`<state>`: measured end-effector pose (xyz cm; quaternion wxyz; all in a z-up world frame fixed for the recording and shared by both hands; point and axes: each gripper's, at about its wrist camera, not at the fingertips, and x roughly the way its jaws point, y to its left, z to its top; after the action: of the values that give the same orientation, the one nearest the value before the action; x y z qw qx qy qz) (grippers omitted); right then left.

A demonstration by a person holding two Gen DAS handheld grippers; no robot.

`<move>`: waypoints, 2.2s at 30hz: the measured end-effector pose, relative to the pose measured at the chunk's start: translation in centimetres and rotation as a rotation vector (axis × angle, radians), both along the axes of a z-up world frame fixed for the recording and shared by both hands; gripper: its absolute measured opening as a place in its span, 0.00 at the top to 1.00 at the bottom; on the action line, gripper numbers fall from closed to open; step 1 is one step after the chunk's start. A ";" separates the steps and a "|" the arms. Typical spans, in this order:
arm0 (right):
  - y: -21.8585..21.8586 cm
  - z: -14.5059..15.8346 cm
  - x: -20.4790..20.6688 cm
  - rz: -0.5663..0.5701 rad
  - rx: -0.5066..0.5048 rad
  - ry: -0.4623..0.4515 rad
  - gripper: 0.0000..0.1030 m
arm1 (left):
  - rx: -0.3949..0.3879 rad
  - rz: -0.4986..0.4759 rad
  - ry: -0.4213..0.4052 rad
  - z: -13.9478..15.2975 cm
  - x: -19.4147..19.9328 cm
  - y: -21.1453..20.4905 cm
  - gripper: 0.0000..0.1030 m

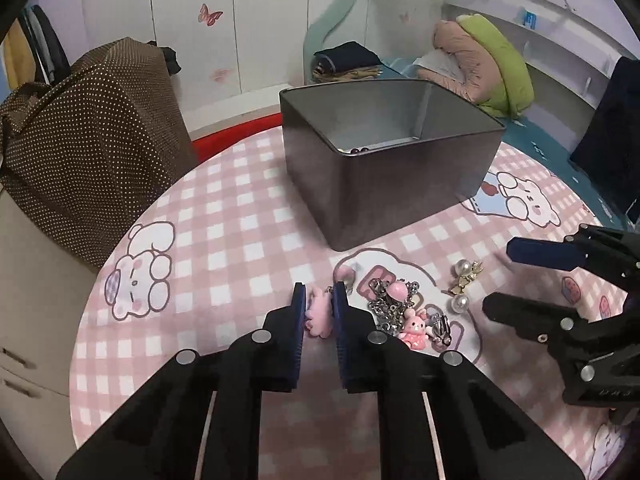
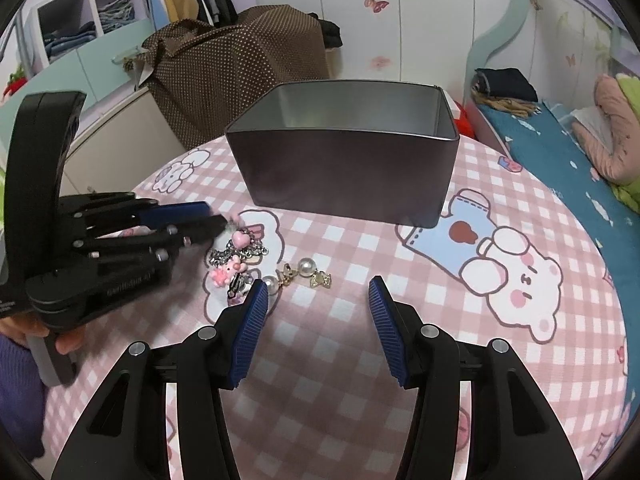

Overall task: Organize jewelry
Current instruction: 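Grasp a pink charm with the left tool while the right tool grasps a pearl earring, then carry the pink charm and pearl earring into the box and open both tools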

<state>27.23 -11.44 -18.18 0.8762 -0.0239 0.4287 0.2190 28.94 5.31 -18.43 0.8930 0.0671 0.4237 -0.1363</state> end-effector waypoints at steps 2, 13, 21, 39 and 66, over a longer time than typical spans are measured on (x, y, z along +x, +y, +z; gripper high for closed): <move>0.2 -0.1 0.1 0.003 -0.007 0.000 0.50 | -0.023 0.023 -0.004 0.1 -0.2 0.4 0.89; 1.5 0.0 0.7 -0.023 -0.033 -0.014 0.50 | -0.127 0.127 -0.087 2.2 -3.1 3.2 0.90; 3.6 -0.3 1.7 -0.034 -0.076 0.005 0.50 | -0.129 0.108 -0.071 2.0 -3.3 2.9 0.90; 2.3 -0.5 0.0 -0.059 -0.084 -0.021 0.65 | -0.154 0.072 -0.054 2.2 -3.7 1.8 0.90; 2.6 1.6 -1.1 -0.009 -0.062 -0.055 0.89 | -0.221 0.007 -0.069 4.6 -4.1 1.2 0.90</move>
<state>26.12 -8.89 -16.61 0.8875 -0.0550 0.4112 0.2007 24.86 6.53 -13.79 0.9093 -0.0283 0.3756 -0.1768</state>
